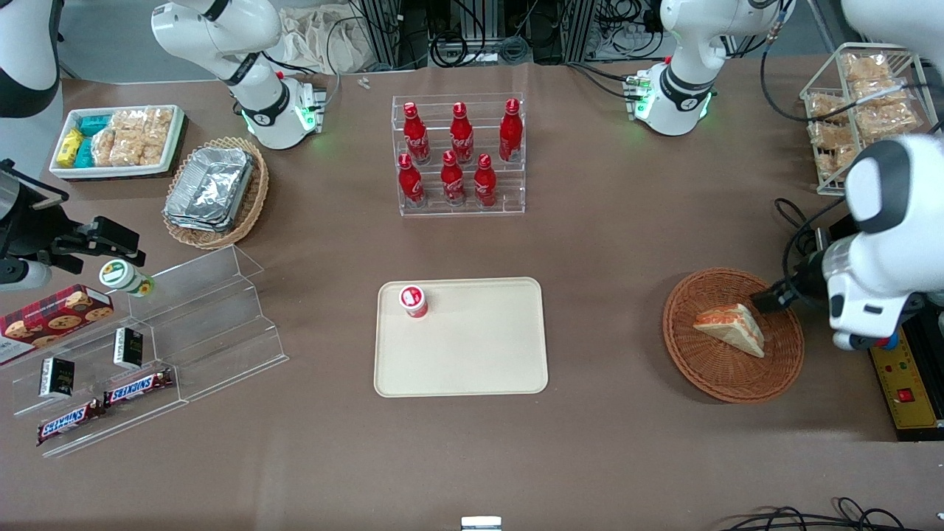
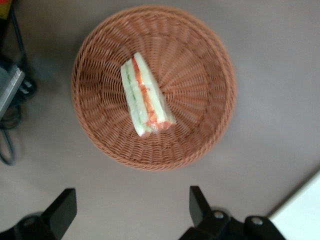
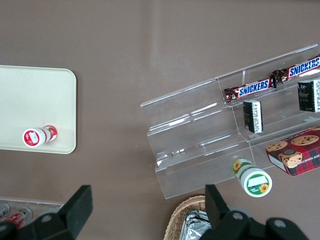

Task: Place sandwich from basket to tray
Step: 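Close the left gripper on the wrapped sandwich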

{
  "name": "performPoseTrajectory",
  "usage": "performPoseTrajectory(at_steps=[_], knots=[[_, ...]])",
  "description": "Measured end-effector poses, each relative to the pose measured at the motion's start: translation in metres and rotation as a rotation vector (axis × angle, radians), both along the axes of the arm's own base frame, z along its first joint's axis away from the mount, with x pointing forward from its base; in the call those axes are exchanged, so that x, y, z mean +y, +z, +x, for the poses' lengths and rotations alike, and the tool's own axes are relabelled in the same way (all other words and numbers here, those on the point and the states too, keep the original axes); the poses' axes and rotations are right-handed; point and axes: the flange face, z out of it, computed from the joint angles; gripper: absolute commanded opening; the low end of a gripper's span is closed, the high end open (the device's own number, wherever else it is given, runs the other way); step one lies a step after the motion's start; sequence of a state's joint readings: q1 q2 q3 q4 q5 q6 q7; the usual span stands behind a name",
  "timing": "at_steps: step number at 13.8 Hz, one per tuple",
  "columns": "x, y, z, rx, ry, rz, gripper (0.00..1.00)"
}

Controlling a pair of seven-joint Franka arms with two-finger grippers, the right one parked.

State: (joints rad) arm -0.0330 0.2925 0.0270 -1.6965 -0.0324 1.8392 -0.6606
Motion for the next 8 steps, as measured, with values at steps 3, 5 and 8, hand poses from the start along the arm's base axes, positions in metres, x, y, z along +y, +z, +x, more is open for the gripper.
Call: performPoseTrajectory(at_steps=[3,5,8], knots=[[0.003,-0.071,0.002,-0.002,0.244,0.04,1.0],[0.004,-0.108,0.002,0.001,0.318,0.054,1.0],[0.024,-0.148,-0.003,-0.032,0.381,0.07,1.0]])
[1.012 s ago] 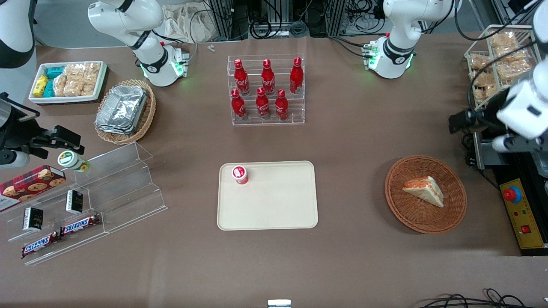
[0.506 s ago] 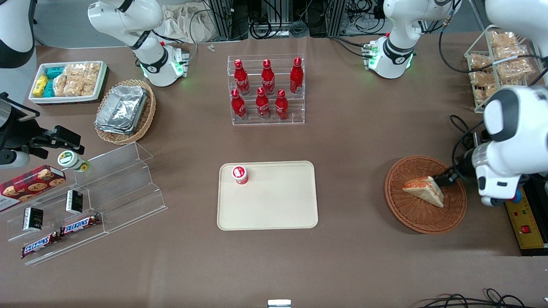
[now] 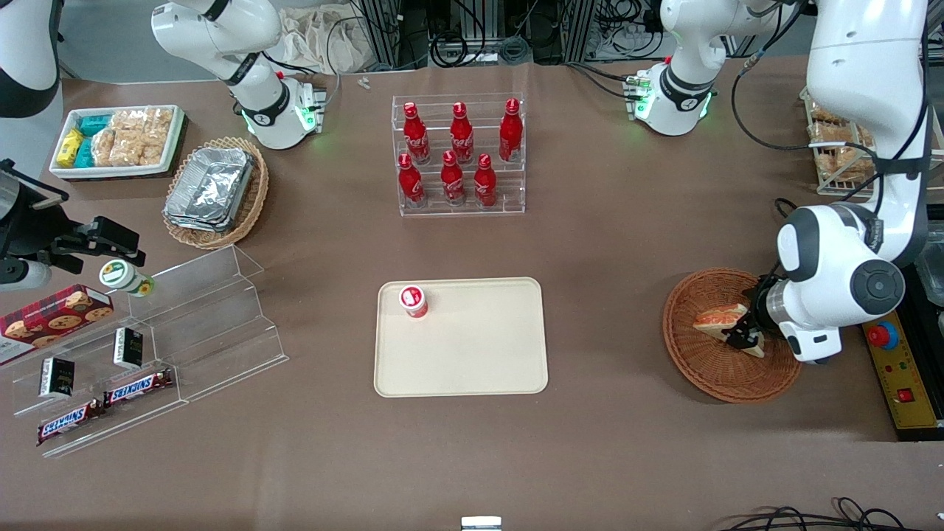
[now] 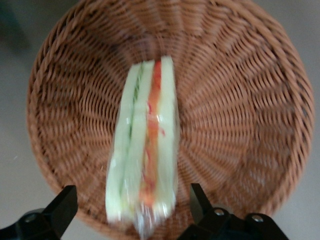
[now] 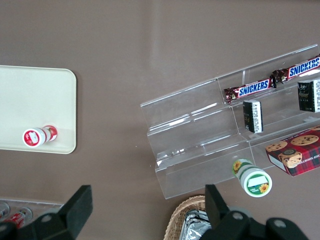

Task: Place sandwich from basket to tray
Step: 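Close the left gripper on the wrapped sandwich, then lift the sandwich and carry it over the cream tray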

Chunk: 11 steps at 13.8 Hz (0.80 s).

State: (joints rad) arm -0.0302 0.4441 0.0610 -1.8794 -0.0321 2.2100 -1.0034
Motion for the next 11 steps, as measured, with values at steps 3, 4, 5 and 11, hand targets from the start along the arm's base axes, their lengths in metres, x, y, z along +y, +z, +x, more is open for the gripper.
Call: performPoseTrajectory(at_steps=[3,4,5,11], knots=[[0.013,-0.031,-0.006,-0.03,0.047,0.015,0.19],[0.011,-0.038,-0.006,-0.033,0.064,0.018,0.0],[0.01,-0.041,-0.005,-0.035,0.078,0.019,0.0],[0.001,0.036,0.007,-0.056,0.067,0.007,0.0]])
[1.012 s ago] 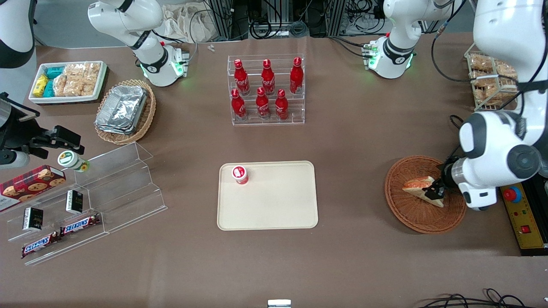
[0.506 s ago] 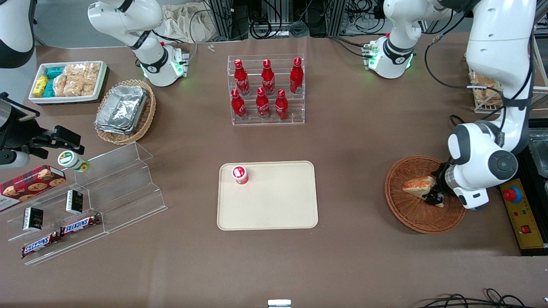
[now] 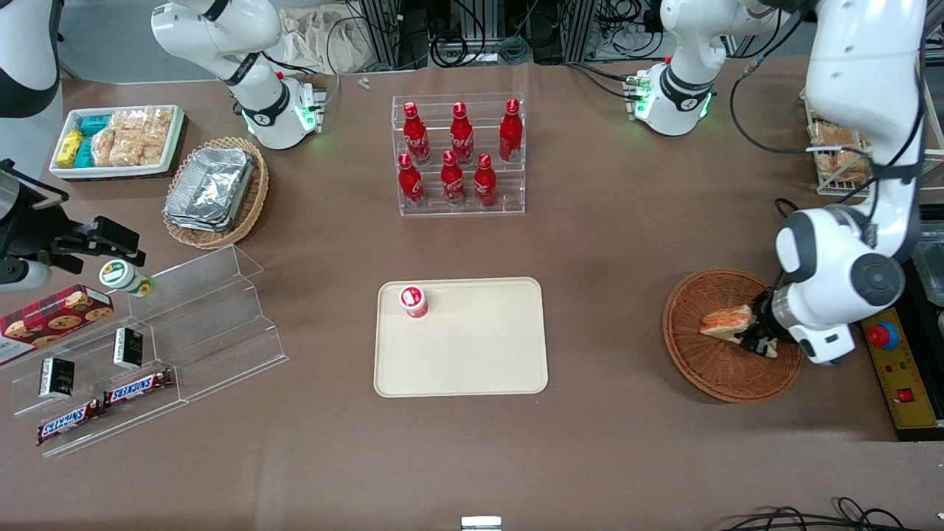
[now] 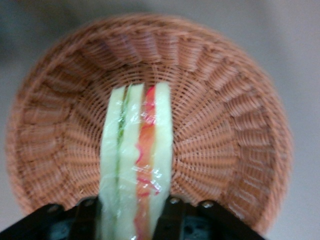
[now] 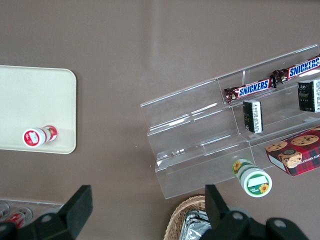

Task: Place sandwich from basket to tray
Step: 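Lift the sandwich and carry it over the cream tray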

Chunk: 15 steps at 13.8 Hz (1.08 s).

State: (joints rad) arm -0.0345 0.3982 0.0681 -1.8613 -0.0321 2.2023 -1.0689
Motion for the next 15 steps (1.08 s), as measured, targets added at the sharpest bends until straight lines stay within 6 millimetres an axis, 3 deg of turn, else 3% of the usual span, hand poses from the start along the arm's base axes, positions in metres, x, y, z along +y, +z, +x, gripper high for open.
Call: performPoseTrajectory(at_steps=[3,5,6,9,11,13,15], knots=[[-0.045,0.097,-0.002,0.081,-0.143,-0.036,0.0],[-0.091,0.136,-0.006,0.106,-0.327,-0.064,0.0],[-0.116,0.144,-0.009,0.106,-0.41,-0.078,0.0],[-0.207,0.139,-0.028,0.12,-0.631,-0.078,0.0],[-0.288,0.122,-0.05,0.105,-0.786,-0.061,0.0],[-0.364,0.09,-0.074,0.066,-0.931,-0.037,0.0],[-0.423,0.042,-0.092,0.013,-1.056,-0.019,0.02]])
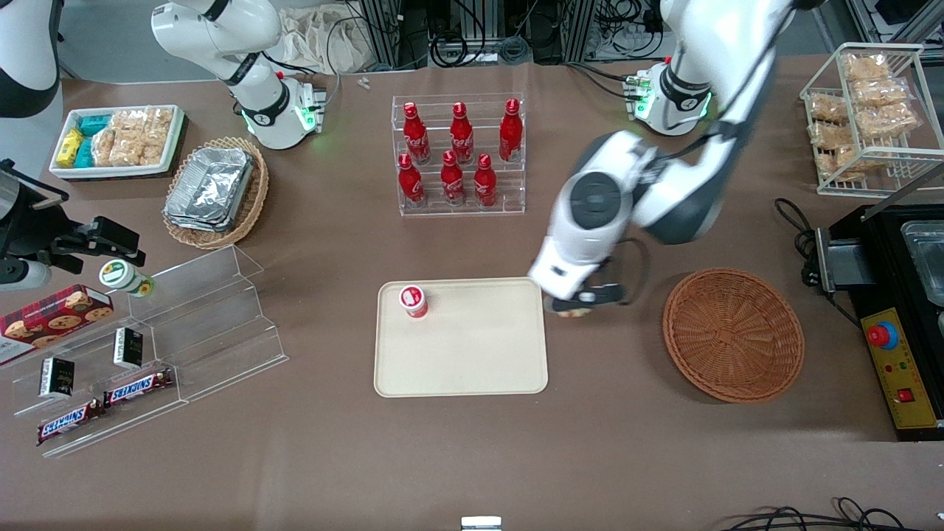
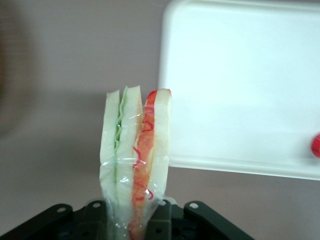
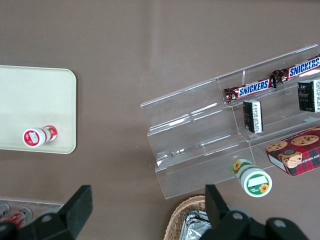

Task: Place sandwich from basket to tray
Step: 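Lift the sandwich and carry it over the cream tray, then lower the sandwich onto the tray and open the left gripper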

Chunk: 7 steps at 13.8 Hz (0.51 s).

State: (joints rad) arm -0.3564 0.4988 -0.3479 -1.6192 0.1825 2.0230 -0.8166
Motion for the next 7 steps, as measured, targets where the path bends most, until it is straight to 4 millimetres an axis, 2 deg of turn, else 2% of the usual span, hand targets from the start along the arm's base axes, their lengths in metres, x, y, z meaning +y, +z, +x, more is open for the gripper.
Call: performPoseTrajectory(at_steps=[1,2,4,5,6,7], knots=[[-0.021,-0.027,-0.005,-0.046,-0.066,0.002,0.05],[-0.033,-0.052,-0.006,-0.093,-0.127,0.009,0.05],[-0.037,-0.097,0.002,-0.167,-0.228,0.018,0.04],[-0.034,-0.113,0.007,-0.176,-0.254,0.02,0.05],[-0.03,-0.122,0.011,-0.176,-0.277,0.023,0.11],[-0.027,-0.124,0.015,-0.176,-0.298,0.024,0.55]])
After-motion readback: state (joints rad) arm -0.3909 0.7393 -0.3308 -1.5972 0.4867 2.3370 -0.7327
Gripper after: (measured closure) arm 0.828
